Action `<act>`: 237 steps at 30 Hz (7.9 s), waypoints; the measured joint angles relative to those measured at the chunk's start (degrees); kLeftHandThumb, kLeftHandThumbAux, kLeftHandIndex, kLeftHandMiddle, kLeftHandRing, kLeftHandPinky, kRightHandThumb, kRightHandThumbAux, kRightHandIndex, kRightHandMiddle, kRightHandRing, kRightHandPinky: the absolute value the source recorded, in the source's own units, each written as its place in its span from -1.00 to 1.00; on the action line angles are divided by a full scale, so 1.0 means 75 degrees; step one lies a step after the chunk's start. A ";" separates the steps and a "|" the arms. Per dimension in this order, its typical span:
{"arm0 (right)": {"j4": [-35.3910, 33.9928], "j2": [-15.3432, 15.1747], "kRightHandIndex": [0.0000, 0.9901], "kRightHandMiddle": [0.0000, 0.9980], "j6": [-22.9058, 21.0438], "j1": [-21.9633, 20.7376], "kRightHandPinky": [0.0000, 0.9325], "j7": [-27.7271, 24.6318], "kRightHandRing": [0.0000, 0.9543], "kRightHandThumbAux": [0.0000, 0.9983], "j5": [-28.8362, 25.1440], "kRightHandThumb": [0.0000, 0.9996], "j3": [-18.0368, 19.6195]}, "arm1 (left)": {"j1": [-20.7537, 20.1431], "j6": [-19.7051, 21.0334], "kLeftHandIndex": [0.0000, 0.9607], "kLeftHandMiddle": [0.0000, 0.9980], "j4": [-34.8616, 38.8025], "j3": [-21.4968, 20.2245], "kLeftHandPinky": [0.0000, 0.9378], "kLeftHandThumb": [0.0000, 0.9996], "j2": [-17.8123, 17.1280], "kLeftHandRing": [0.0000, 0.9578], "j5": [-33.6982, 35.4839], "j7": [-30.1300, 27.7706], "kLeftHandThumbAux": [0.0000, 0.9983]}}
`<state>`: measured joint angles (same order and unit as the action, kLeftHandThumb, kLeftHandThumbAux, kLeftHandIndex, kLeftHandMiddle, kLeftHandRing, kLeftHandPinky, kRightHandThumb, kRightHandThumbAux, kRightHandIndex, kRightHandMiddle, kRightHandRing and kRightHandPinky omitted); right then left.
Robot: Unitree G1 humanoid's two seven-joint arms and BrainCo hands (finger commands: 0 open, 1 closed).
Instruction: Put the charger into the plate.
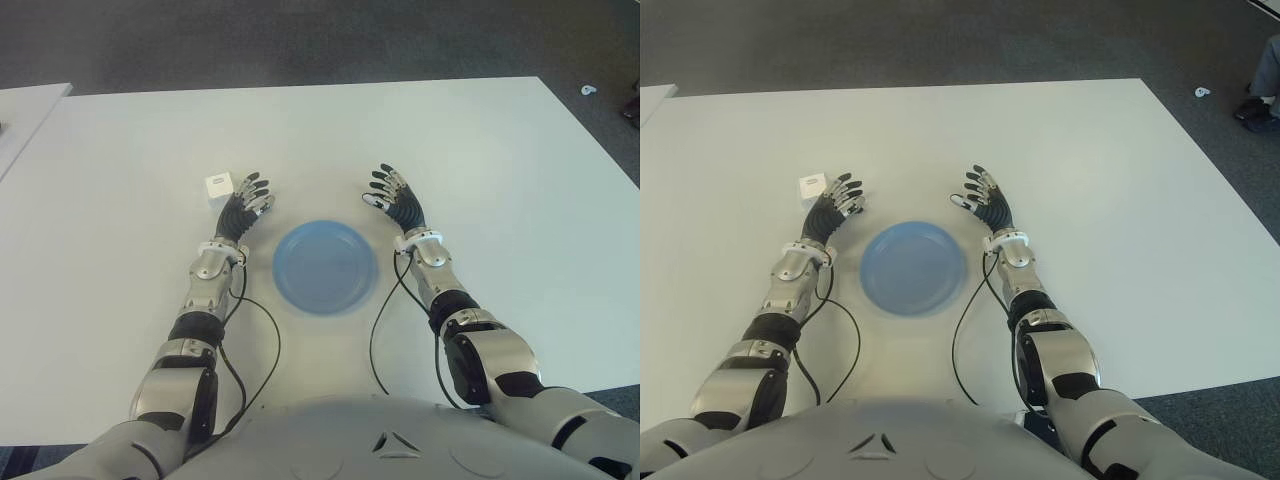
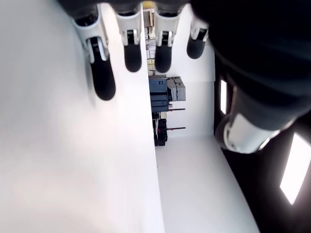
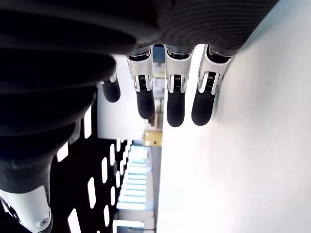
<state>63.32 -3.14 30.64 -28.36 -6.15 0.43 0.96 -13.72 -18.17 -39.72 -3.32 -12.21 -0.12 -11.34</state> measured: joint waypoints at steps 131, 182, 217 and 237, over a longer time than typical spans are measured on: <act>0.0273 -0.0230 -0.68 -0.28 0.0338 -0.0068 -0.28 -0.0182 -0.25 0.22 0.0346 -0.99 -0.0247 | -0.3242 0.0698 -1.00 -0.99 -0.4887 0.2611 -0.86 -0.65 -0.1594 -0.99 -0.4104 0.4376 -0.27; 0.0132 -0.0086 -0.67 -0.29 0.0338 0.0008 -0.31 0.0101 -0.27 0.22 0.0380 -1.00 -0.0327 | -0.1007 -0.2866 -1.00 -0.91 -0.1422 0.3016 -0.72 -0.72 -0.3586 -0.84 -0.4036 0.2329 -0.14; 0.0164 -0.0013 -0.72 -0.30 0.0334 -0.0029 -0.29 0.0276 -0.27 0.26 0.0517 -0.98 -0.0475 | 0.0286 -0.2844 -1.00 -0.88 0.0853 0.2592 -0.70 -0.63 -0.4128 -0.82 -0.4565 0.2066 -0.16; 0.0154 -0.0025 -0.74 -0.30 0.0353 -0.0025 -0.25 0.0503 -0.24 0.21 0.0607 -0.87 -0.0616 | -0.0076 -0.3002 -0.99 -0.88 0.0422 0.2701 -0.79 -0.64 -0.3875 -0.85 -0.5817 0.4341 -0.11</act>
<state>64.47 -3.33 33.29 -28.55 -2.37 4.98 -3.66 -14.29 -40.69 -36.55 16.93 -41.27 -43.75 21.22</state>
